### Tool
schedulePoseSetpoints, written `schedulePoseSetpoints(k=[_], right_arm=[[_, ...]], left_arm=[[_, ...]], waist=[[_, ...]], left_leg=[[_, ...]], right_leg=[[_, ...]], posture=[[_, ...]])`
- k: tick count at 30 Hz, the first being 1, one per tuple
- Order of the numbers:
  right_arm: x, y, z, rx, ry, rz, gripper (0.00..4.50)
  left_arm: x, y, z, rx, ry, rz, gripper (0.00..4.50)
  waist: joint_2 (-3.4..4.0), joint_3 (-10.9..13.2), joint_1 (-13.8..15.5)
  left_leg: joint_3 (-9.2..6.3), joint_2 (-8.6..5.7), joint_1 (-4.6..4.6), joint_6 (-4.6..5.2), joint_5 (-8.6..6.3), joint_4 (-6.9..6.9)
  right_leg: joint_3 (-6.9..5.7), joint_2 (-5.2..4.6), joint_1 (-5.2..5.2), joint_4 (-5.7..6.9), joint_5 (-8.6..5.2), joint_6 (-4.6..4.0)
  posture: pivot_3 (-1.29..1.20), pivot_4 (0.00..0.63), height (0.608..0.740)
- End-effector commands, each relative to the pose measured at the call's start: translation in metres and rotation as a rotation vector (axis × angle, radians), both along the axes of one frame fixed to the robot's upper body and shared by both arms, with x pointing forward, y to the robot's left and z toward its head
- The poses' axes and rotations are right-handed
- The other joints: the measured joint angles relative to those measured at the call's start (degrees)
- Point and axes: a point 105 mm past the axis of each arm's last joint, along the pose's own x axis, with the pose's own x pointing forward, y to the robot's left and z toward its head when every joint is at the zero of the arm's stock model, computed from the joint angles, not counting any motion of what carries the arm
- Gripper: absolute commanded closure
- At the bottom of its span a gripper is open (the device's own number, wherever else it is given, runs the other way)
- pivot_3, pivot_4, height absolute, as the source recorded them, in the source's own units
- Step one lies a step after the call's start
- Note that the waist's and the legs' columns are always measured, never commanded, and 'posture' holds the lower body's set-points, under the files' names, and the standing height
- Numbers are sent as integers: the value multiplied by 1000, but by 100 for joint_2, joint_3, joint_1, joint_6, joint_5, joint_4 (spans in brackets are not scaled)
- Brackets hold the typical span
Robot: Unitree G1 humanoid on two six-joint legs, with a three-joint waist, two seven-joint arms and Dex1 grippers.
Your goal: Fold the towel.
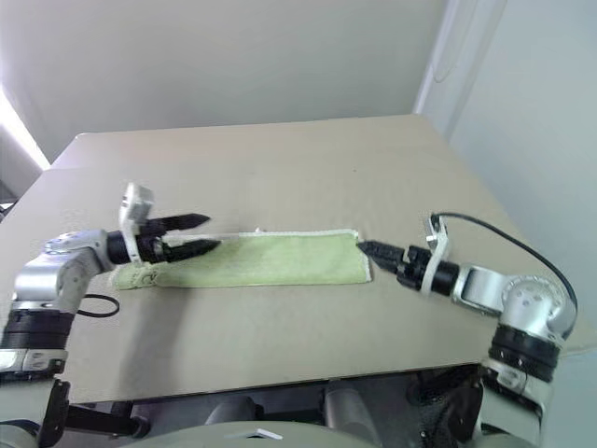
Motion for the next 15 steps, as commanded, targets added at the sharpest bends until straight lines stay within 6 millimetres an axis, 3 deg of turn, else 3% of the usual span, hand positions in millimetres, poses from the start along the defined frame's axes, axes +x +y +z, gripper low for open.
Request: schedulePoseSetpoints(k=[1,4,8,15], right_arm=[[-7,-1,11,38,-36,16,182],[-15,2,2,71,-2,2,182],[-12,6,-18,12,52,-81,182],[-1,9,-24,3,67,-148,182]], left_arm=[[-2,-10,4,19,-25,-59,0],[-4,-13,-1,50,-24,-96,0],[-6,-17,-13,63,-19,-121,0],[-5,-19,-18,65,-52,-98,0]], waist=[[1,2,-73],[2,2,-111],[9,5,-100],[6,3,-93]], left_leg=[[0,0,0,0,0,2],[6,0,-1,0,0,2],[4,1,-5,0,0,-6],[5,-1,-4,0,0,1]], right_leg=[[1,0,0,0,0,0],[8,1,0,0,0,1],[7,5,-5,-3,0,0],[11,1,-10,-8,1,2]], posture=[[0,0,712],[0,0,712],[0,0,712],[0,0,712]])
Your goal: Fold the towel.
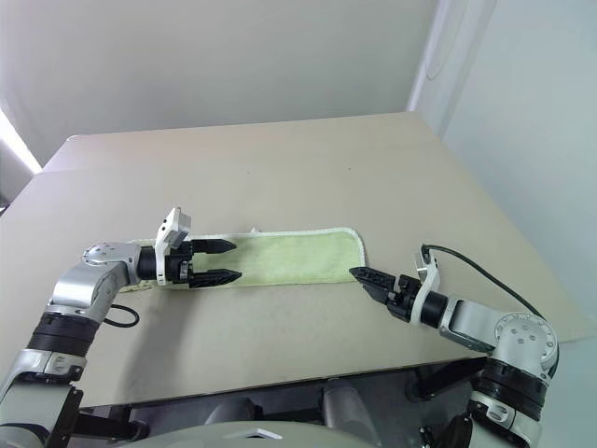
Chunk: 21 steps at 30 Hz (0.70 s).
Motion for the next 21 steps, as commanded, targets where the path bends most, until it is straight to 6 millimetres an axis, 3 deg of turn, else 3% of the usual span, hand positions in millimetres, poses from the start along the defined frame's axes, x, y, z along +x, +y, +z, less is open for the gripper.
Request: schedulePoseSetpoints(k=[1,13,21], right_arm=[[11,-2,4,-32,-28,-52,182],[39,13,10,-18,-40,-100,182],[42,36,7,-13,-26,-49,182]], left_arm=[[1,1,3,25,-59,-1,0],[5,-2,1,29,-72,34,0],[11,2,2,29,-93,78,0]], waist=[[0,0,-13],[3,2,-3],[5,3,-5]], left_leg=[[0,0,0,0,0,0],[-3,1,0,0,0,-4],[-4,1,-1,0,0,-6]], right_leg=[[0,1,0,1,0,0],[-1,1,-12,-1,-1,-1],[-1,1,-19,-3,-1,0]], posture=[[0,0,712],[0,0,712],[0,0,712]])
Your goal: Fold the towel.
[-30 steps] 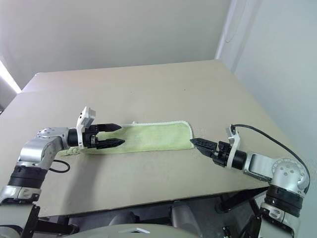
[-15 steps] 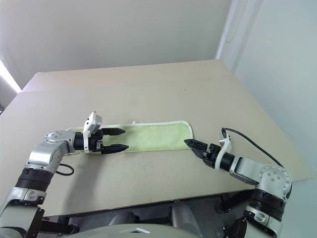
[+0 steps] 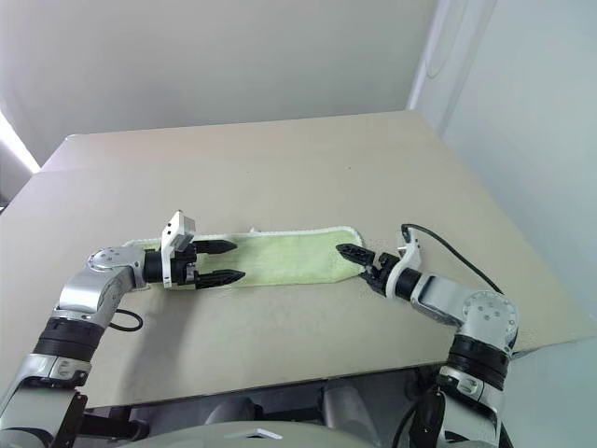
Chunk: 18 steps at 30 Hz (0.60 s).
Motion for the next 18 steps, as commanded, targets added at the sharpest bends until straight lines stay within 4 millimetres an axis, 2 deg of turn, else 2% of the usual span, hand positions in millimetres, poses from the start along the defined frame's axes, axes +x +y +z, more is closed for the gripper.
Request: schedulePoseSetpoints(k=[1,4,7,12,16,17,18], right_arm=[[2,16,2,-9,-9,44,182],[9,25,0,-7,-2,35,182],[16,23,-1,-35,-8,-4,794],[22,11,-6,-73,5,-54,2690],[24,1,0,-74,-22,-84,4183],[25,-3,1,-69,-26,-93,4471],[25,-6,3,-65,-28,-101,4471]], left_arm=[[8,4,10,-5,-61,21,0],[11,8,7,3,-67,36,0],[13,10,4,14,-75,42,0],[19,13,1,14,-83,57,0],[22,20,-3,22,-89,75,0],[22,22,-4,21,-91,80,0],[22,25,-4,23,-94,89,0]], waist=[[0,0,-7],[0,0,-66],[1,1,-135],[2,1,-148],[-3,-2,-148],[-3,-2,-147],[-3,-2,-136]], left_leg=[[0,0,0,0,0,0],[0,1,0,0,0,-2],[-6,1,1,0,0,-2],[-6,0,-4,0,0,-2],[-5,-1,-1,0,0,-1],[-5,-1,0,0,0,-1],[-6,-2,1,0,0,1]], right_leg=[[0,0,0,0,0,0],[0,2,0,1,0,0],[-4,2,0,4,0,0],[-4,0,0,-3,0,1],[-3,-3,4,-6,0,2],[-2,-3,7,-6,0,2],[-2,-3,8,-6,0,3]], posture=[[0,0,712],[0,0,712],[0,0,712],[0,0,712],[0,0,712],[0,0,712],[0,0,712]])
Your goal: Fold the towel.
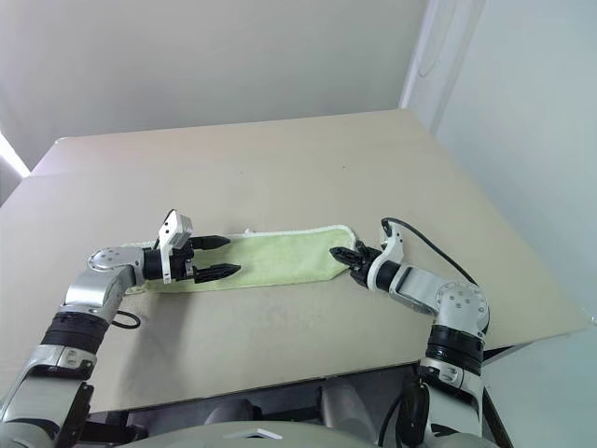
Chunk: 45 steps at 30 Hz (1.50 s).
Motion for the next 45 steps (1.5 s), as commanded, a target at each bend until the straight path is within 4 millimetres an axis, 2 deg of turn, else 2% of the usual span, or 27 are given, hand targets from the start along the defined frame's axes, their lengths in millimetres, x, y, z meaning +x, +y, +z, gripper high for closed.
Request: schedulePoseSetpoints(k=[1,4,8,11,17,22,25,33,37,42,45], right_arm=[[7,-25,8,-26,-29,-81,4471],[6,-40,15,-27,-44,-110,4471],[0,-68,24,-80,-68,-144,4471],[-7,-98,29,-137,-61,-180,4471],[-17,-135,39,-261,-51,-207,4471],[-16,-146,52,-395,-89,-172,4471],[-14,-137,65,-402,-122,-116,4471],[-14,-78,96,-437,-291,76,4471],[-24,-42,92,-452,-306,228,4471],[-19,-20,76,-484,-284,264,4471],[-19,2,75,-450,-309,319,4471]], left_arm=[[7,10,12,3,-67,22,0],[0,17,9,15,-71,17,0],[3,25,13,-18,-80,66,0],[3,23,12,-12,-87,63,0],[8,17,17,-30,-97,58,0],[10,15,18,-16,-100,50,0],[10,13,20,-18,-97,46,0],[10,12,23,-6,-94,38,0],[13,10,25,-4,-98,41,0],[14,5,25,-7,-97,40,0],[14,3,25,-7,-97,37,0]], waist=[[3,2,25],[8,5,31],[14,10,32],[15,10,34],[14,10,31],[14,11,15],[15,11,19],[16,12,24],[16,12,37],[16,12,41],[16,12,34]], left_leg=[[-1,-2,-1,0,0,1],[-7,-4,-8,0,0,0],[-5,-4,-22,2,-1,-11],[-3,-4,-22,3,-2,-20],[-1,-4,-19,3,-2,-21],[2,-4,-15,4,-2,-23],[2,-3,-13,4,-2,-26],[-1,-3,-16,4,-2,-27],[-4,-2,-19,4,-2,-29],[-2,-3,-21,4,-2,-38],[-2,-3,-20,4,-2,-46]], right_leg=[[0,-1,0,0,0,0],[-1,-2,-3,-1,-2,1],[-1,-3,-11,-16,-7,9],[0,-3,-11,-25,-7,10],[1,-2,-7,-32,-7,11],[3,-1,-6,-33,-7,11],[3,0,-7,-33,-7,10],[1,0,-7,-36,-7,11],[-1,-1,-7,-41,-7,11],[-1,-4,-7,-52,-6,11],[0,-4,-9,-54,-6,11]], posture=[[0,0,712],[0,0,712],[0,0,712],[0,0,712],[0,0,712],[0,0,712],[0,0,712],[0,0,712],[0,0,712],[0,0,712],[0,0,712]])
